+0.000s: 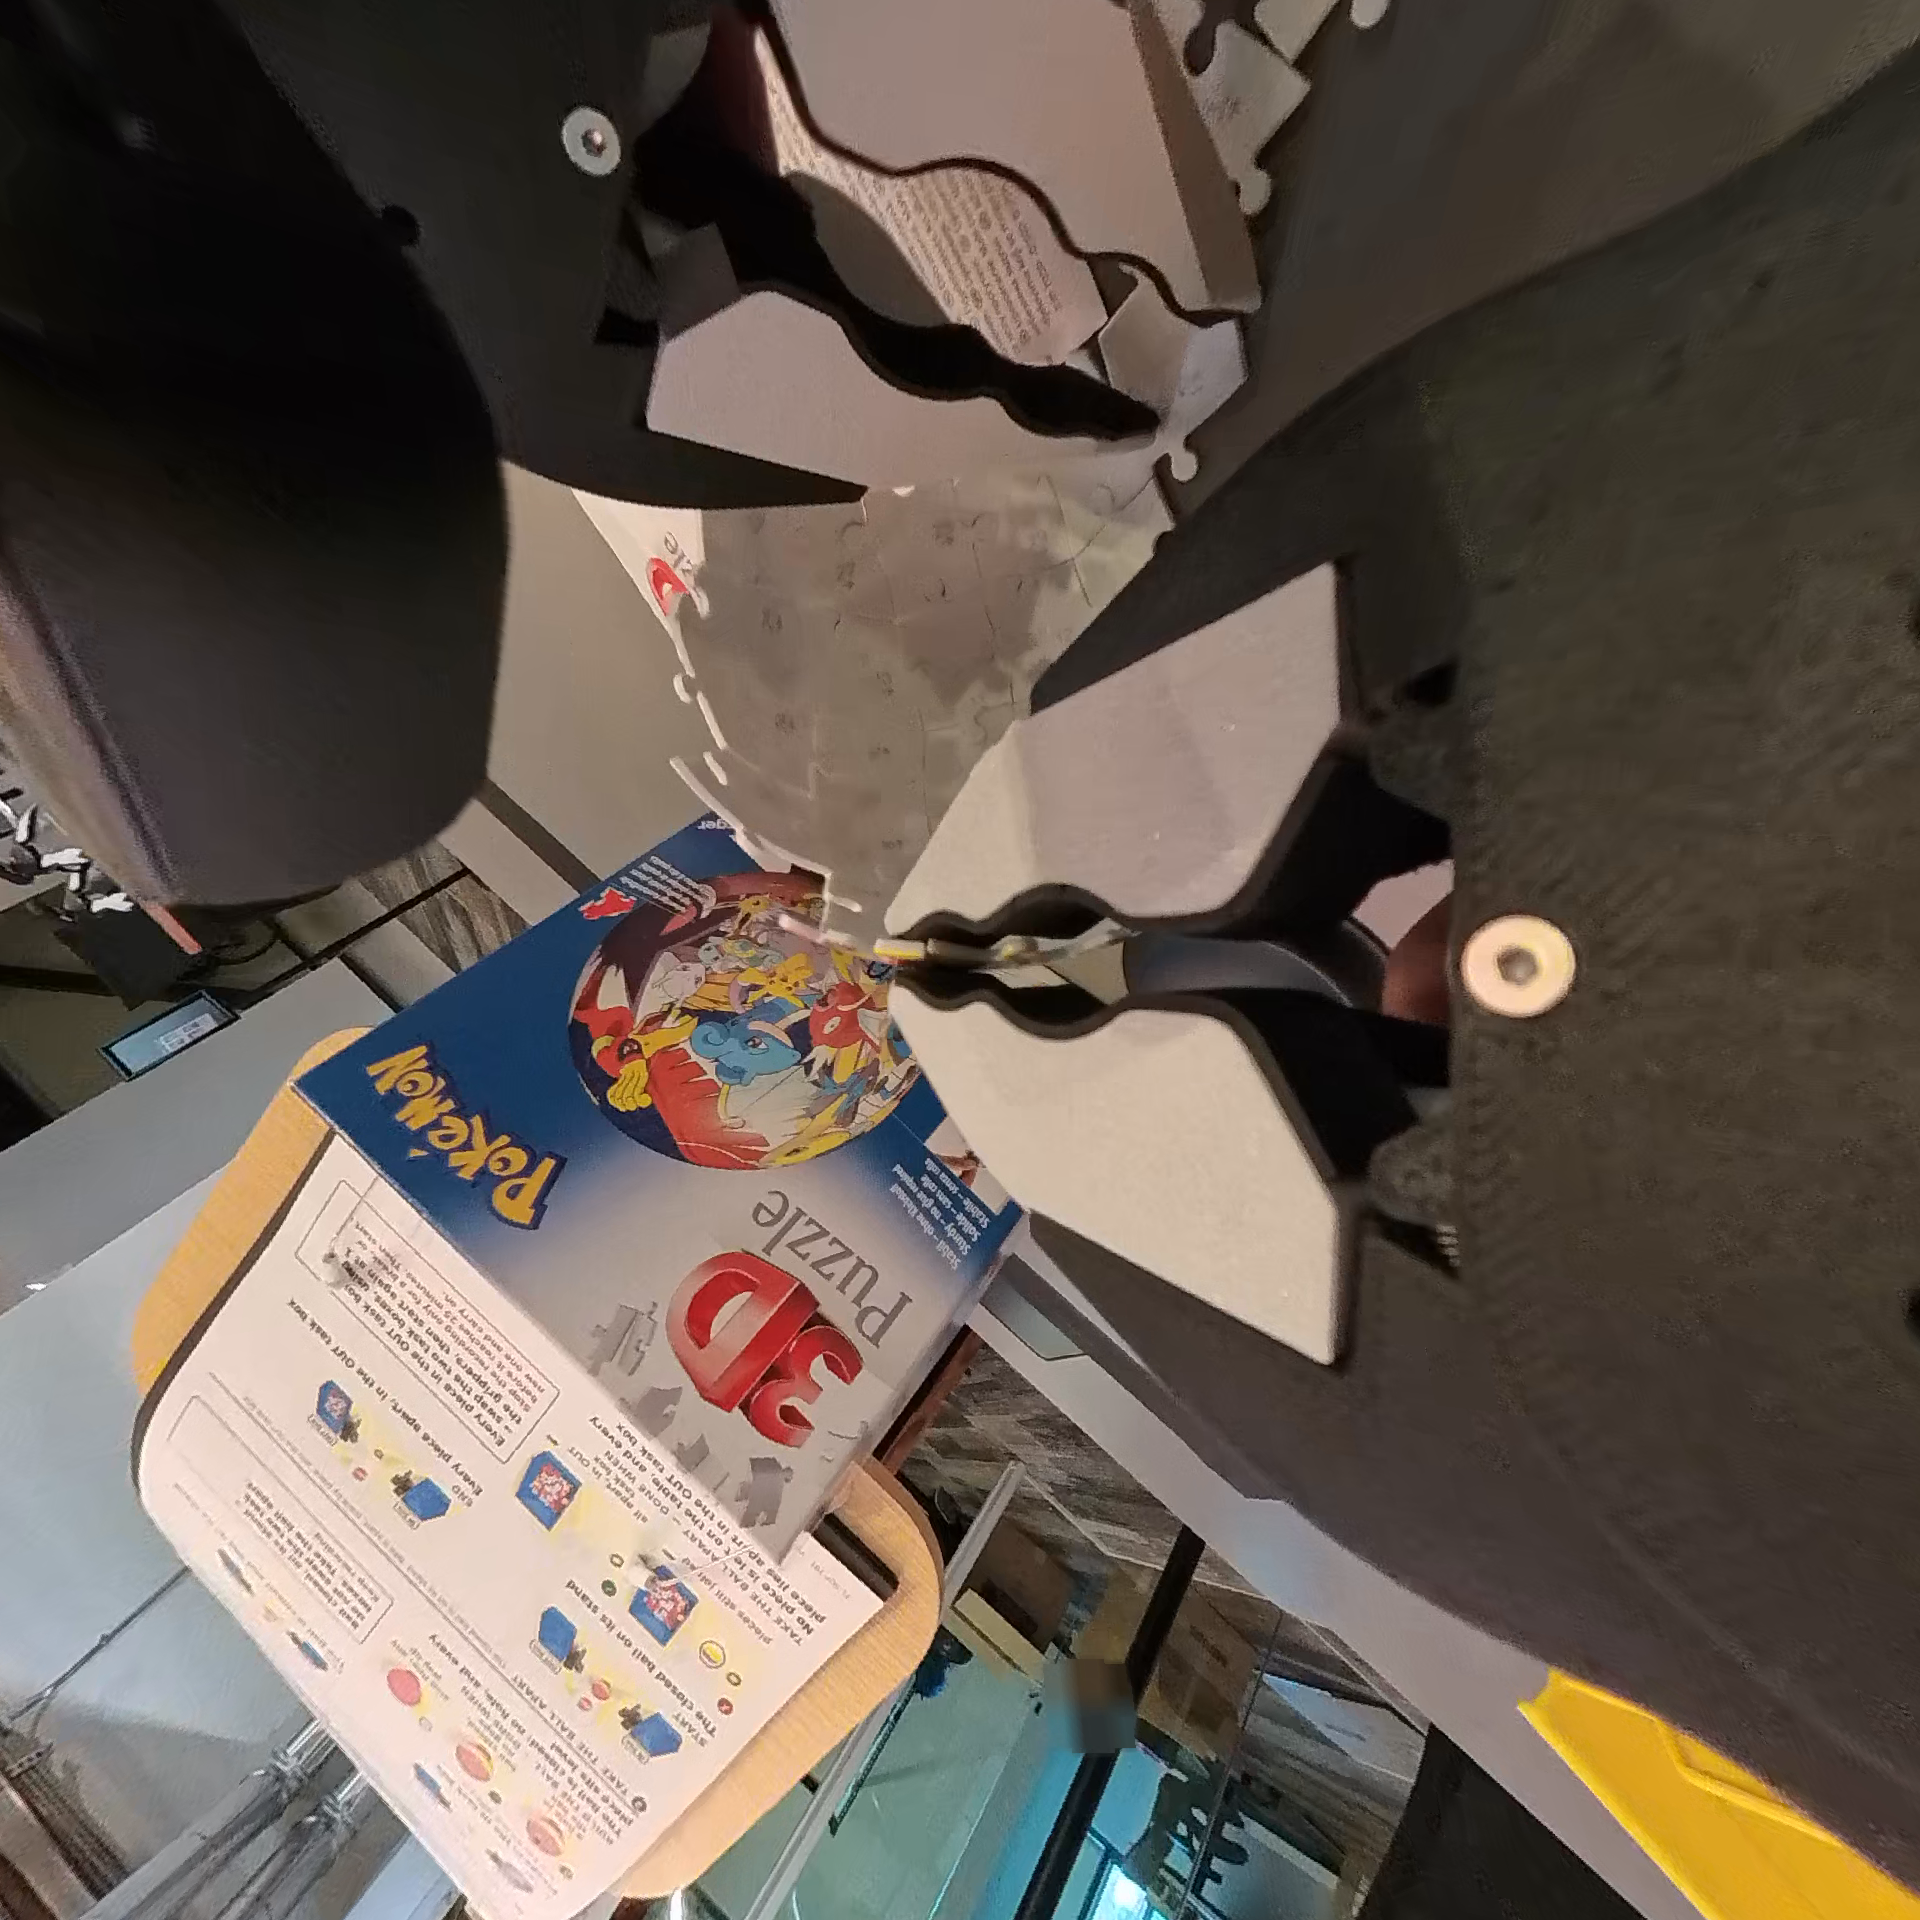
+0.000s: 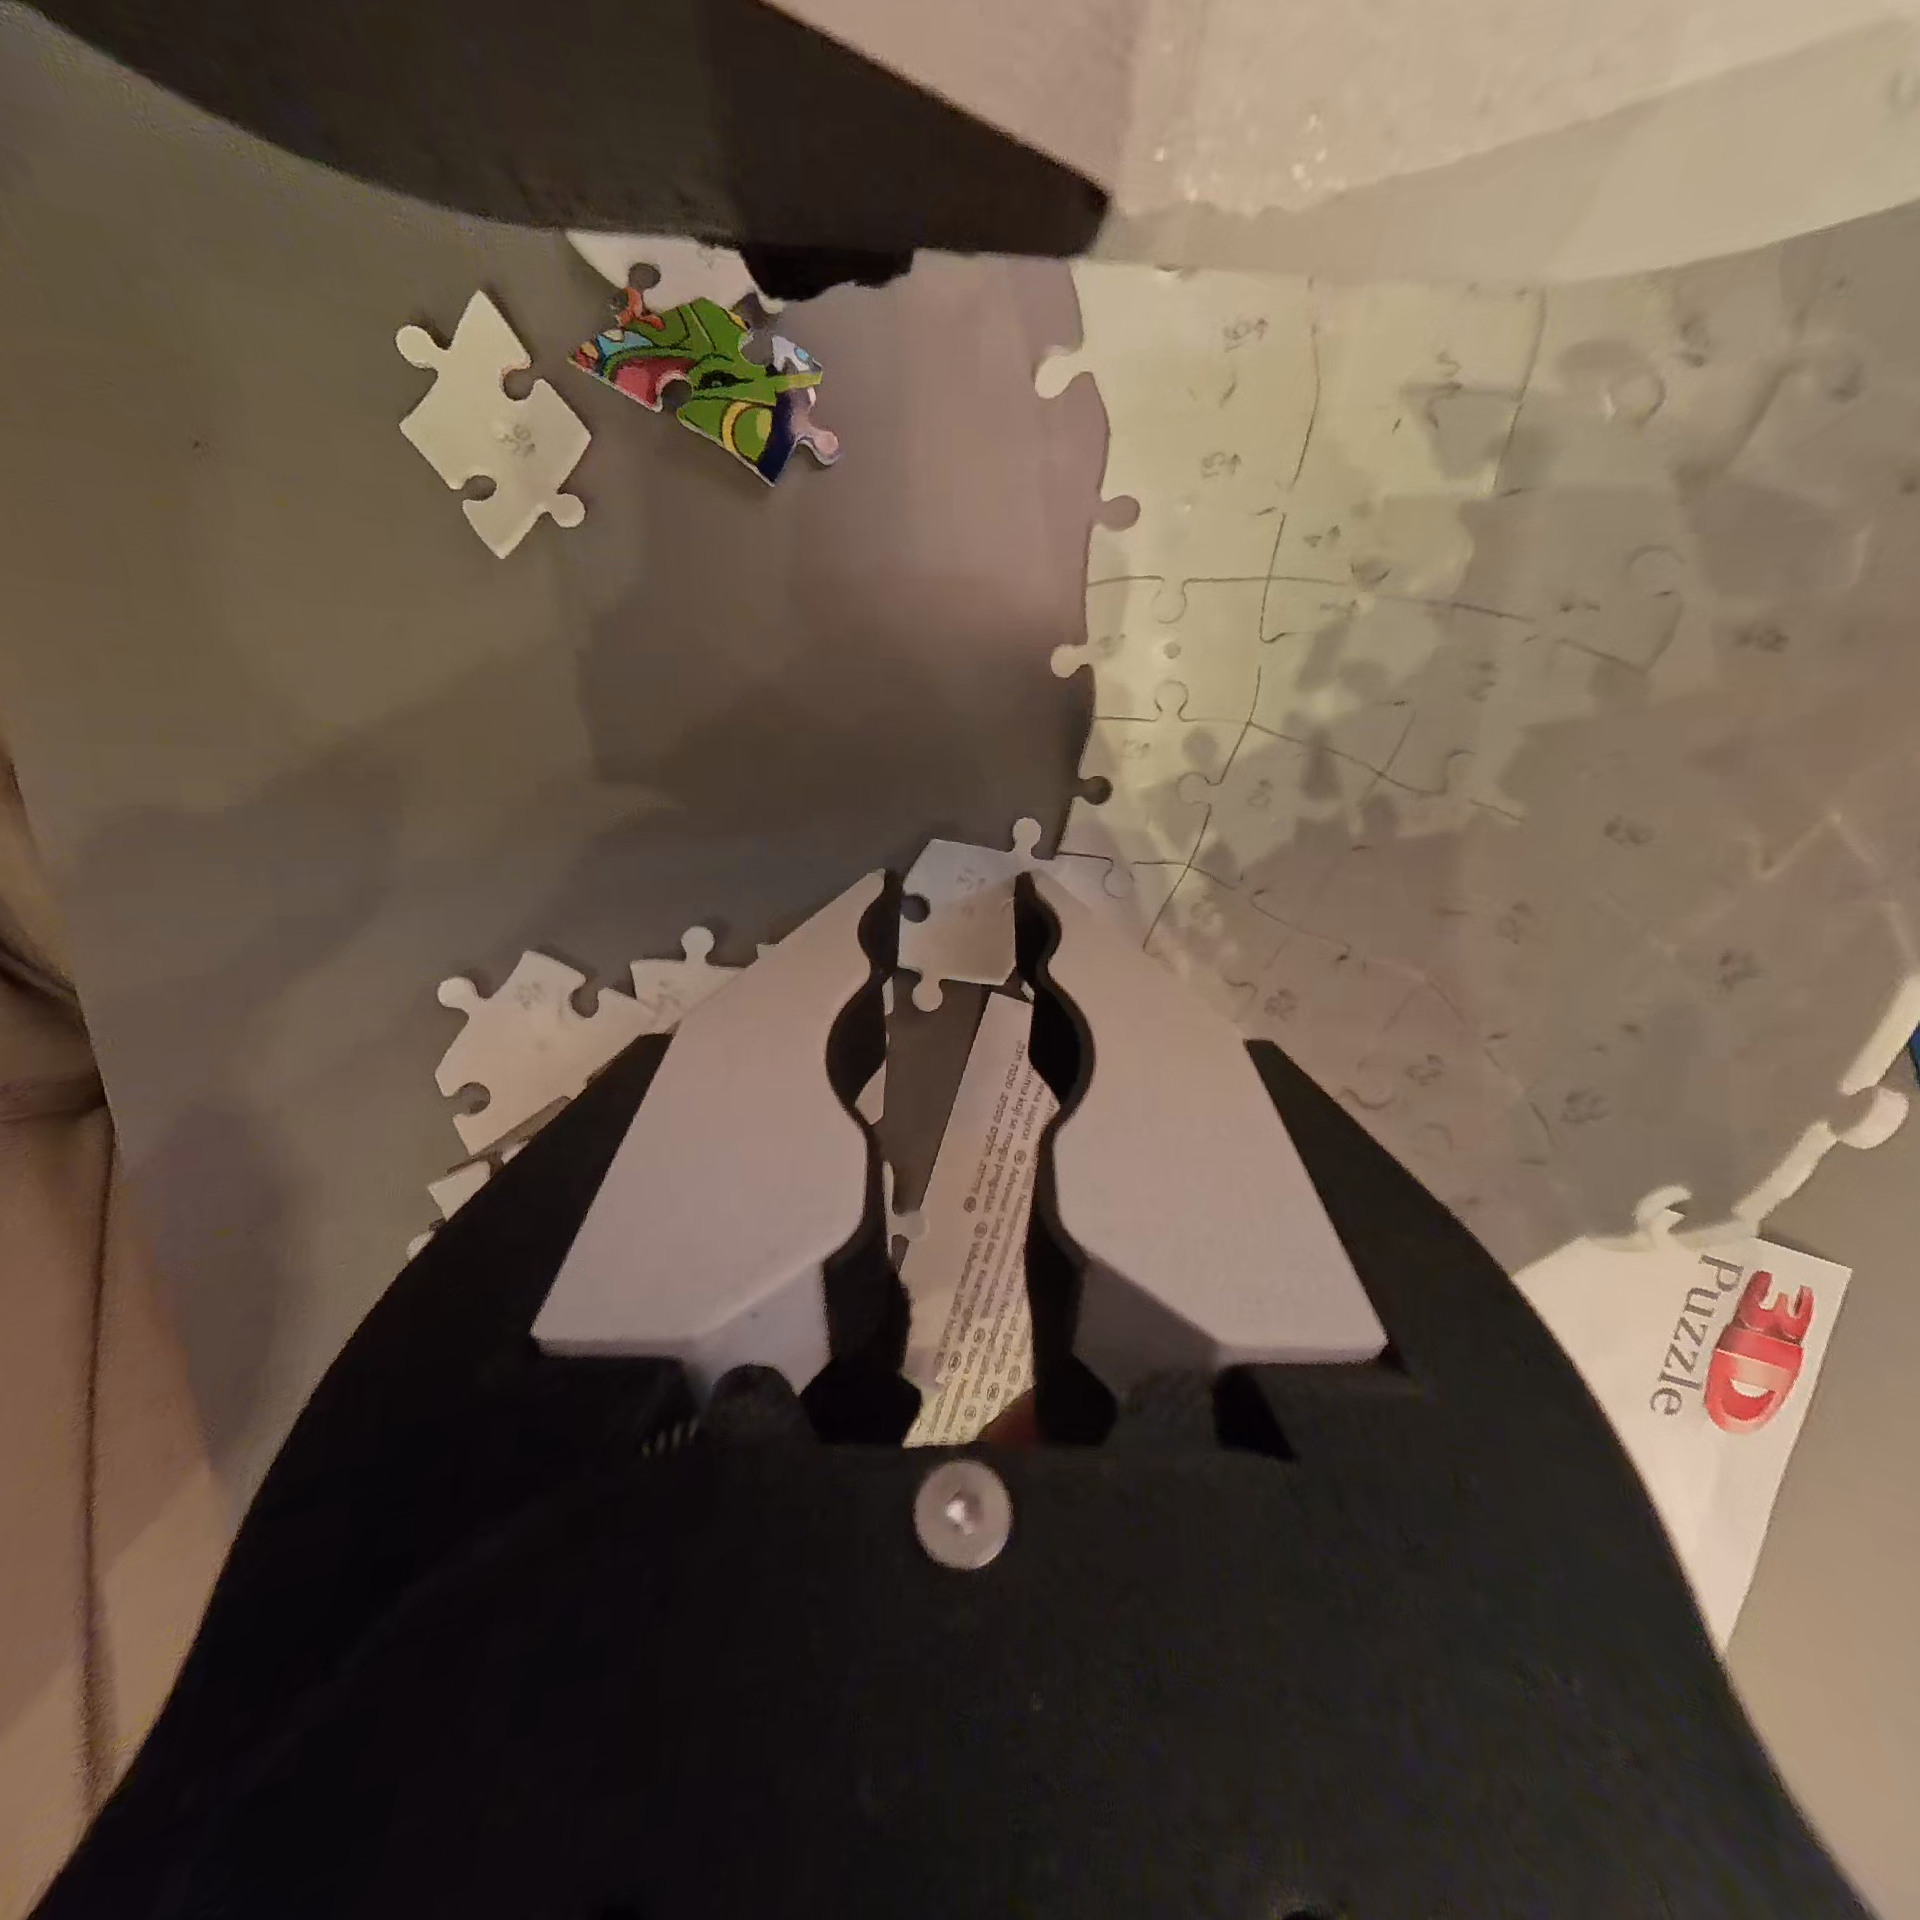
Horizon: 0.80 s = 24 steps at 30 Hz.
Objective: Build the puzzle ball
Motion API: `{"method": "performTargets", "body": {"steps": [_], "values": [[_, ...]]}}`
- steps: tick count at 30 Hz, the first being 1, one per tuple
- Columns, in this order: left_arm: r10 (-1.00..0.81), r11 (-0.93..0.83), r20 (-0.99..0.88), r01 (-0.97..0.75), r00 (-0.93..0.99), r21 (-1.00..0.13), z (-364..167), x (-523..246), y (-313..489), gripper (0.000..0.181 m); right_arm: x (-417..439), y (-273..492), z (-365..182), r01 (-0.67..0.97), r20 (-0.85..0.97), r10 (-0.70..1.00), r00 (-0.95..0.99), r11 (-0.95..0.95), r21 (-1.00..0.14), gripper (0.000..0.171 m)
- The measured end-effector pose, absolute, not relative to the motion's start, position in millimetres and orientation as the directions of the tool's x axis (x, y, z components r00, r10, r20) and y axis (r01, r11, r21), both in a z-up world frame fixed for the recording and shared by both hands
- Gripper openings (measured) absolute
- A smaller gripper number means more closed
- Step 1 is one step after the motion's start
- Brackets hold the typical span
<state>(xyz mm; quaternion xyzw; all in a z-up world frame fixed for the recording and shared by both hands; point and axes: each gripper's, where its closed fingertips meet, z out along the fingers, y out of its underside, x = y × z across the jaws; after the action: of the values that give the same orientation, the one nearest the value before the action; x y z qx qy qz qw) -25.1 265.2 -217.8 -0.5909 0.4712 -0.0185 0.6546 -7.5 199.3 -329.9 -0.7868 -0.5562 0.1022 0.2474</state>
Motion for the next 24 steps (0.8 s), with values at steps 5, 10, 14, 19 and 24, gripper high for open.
{"method": "performTargets", "body": {"steps": [5, 10, 14, 19, 24], "values": [[-0.587, 0.316, -0.597, -0.524, 0.547, -0.791, -216.4, -23.2, 263.2, 0.003, -7.9, 199.2, -330.0, 0.813, 0.099, 0.936, 0.338, -0.238, -0.531, 0.02], [-0.59, 0.322, -0.597, -0.52, 0.543, -0.791, -215.7, -23.3, 263.1, 0.003, -7.8, 198.7, -330.0, 0.822, 0.111, 0.945, 0.308, -0.206, -0.531, 0.02], [-0.592, 0.33, -0.601, -0.518, 0.538, -0.789, -215.3, -22.5, 262.9, 0.003, -7.7, 197.7, -330.2, 0.829, 0.112, 0.951, 0.289, -0.19, -0.526, 0.016], [-0.591, 0.329, -0.602, -0.52, 0.537, -0.788, -216.7, -22.7, 264.4, 0.003, -5.8, 197.2, -330.0, 0.829, 0.103, 0.953, 0.285, -0.191, -0.526, 0.016], [-0.588, 0.329, -0.604, -0.523, 0.537, -0.786, -217.9, -22.3, 265.1, 0.003, -3.3, 194.9, -329.8, 0.84, 0.112, 0.954, 0.279, -0.186, -0.509, 0.015]]}}
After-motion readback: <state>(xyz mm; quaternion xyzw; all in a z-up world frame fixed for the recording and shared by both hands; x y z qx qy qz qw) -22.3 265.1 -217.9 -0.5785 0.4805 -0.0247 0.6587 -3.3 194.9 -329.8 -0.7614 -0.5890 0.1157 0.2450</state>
